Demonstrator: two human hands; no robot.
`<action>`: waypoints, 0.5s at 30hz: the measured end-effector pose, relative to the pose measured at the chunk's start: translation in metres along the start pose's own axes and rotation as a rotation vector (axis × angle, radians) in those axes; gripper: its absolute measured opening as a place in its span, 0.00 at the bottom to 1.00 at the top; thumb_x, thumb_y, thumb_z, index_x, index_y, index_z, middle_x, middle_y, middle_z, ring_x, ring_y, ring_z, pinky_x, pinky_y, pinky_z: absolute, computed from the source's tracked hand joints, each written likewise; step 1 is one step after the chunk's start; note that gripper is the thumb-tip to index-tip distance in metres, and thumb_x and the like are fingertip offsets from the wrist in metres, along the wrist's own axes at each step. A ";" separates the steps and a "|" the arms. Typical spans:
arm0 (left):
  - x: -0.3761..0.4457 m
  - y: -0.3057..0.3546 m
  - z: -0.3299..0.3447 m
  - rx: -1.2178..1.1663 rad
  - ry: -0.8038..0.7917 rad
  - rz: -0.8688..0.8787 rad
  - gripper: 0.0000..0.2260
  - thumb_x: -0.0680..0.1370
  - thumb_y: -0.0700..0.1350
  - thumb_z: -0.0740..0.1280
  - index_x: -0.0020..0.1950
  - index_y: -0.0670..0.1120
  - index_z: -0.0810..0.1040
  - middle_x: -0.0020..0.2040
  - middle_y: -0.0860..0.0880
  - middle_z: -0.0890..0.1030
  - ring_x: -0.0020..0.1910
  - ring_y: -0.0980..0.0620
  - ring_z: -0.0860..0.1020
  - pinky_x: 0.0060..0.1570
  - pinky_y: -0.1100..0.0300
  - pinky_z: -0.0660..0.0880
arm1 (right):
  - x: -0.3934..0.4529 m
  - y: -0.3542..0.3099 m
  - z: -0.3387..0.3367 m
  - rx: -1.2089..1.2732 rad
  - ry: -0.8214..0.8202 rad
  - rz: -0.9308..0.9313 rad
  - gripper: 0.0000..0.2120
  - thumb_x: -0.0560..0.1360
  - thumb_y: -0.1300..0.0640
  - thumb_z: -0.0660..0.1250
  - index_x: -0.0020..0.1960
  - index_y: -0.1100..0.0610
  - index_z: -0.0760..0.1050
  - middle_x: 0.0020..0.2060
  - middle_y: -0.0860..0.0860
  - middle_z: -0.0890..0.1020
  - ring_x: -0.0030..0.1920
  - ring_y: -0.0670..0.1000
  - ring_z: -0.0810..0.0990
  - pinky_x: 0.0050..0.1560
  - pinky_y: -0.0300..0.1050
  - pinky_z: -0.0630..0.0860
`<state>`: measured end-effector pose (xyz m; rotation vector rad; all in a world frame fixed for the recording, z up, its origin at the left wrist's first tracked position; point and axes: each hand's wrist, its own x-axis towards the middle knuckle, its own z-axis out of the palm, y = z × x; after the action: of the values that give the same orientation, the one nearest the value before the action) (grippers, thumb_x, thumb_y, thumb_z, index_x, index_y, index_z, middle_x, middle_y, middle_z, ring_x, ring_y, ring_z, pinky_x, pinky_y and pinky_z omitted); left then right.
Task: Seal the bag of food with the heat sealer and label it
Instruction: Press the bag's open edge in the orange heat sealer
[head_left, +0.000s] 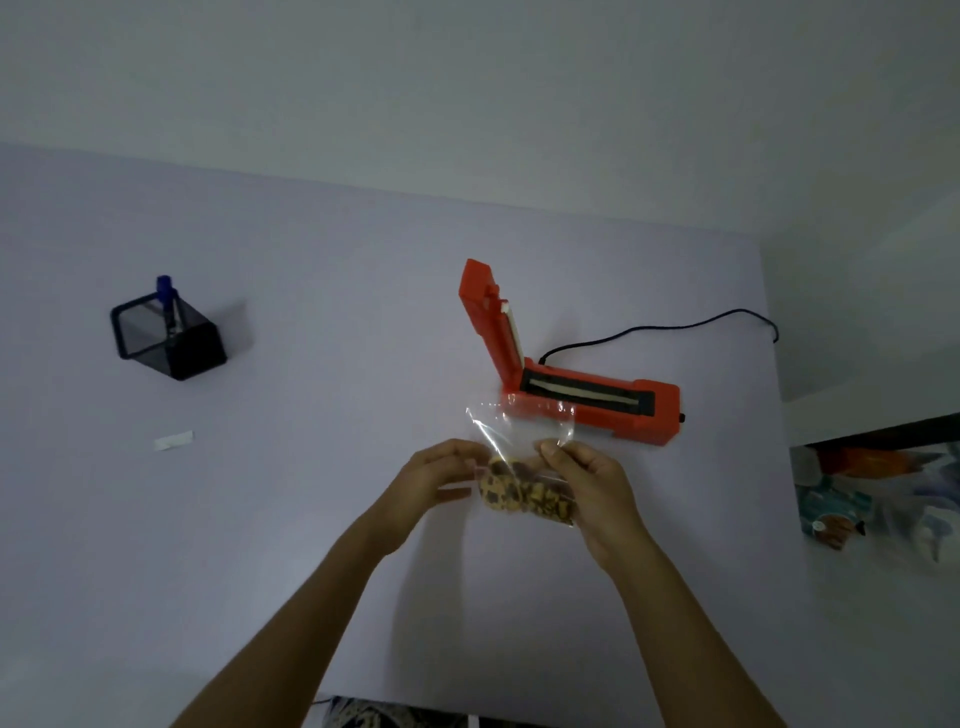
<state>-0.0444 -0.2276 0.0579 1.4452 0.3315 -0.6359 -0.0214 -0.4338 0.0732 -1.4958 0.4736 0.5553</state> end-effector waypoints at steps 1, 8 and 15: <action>-0.005 0.000 -0.008 -0.016 0.027 0.000 0.14 0.75 0.49 0.64 0.57 0.46 0.80 0.55 0.47 0.82 0.56 0.49 0.80 0.58 0.54 0.76 | -0.001 0.002 0.010 0.003 -0.005 -0.002 0.06 0.76 0.54 0.68 0.48 0.54 0.83 0.44 0.51 0.87 0.48 0.53 0.85 0.47 0.50 0.81; -0.027 -0.002 -0.086 -0.021 0.166 0.047 0.05 0.78 0.42 0.66 0.45 0.43 0.80 0.44 0.43 0.82 0.47 0.46 0.82 0.52 0.54 0.80 | 0.002 0.010 0.099 0.112 -0.031 0.031 0.07 0.75 0.56 0.70 0.51 0.56 0.83 0.45 0.52 0.86 0.47 0.52 0.85 0.49 0.51 0.82; -0.027 -0.023 -0.167 0.026 0.238 -0.061 0.07 0.78 0.42 0.67 0.47 0.38 0.80 0.41 0.44 0.83 0.40 0.51 0.82 0.38 0.63 0.79 | 0.014 0.034 0.169 -0.037 0.048 0.042 0.03 0.74 0.62 0.70 0.44 0.59 0.83 0.38 0.54 0.84 0.42 0.53 0.83 0.48 0.54 0.81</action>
<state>-0.0522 -0.0583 0.0352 1.5440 0.5565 -0.5187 -0.0388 -0.2639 0.0426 -1.5397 0.5351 0.5647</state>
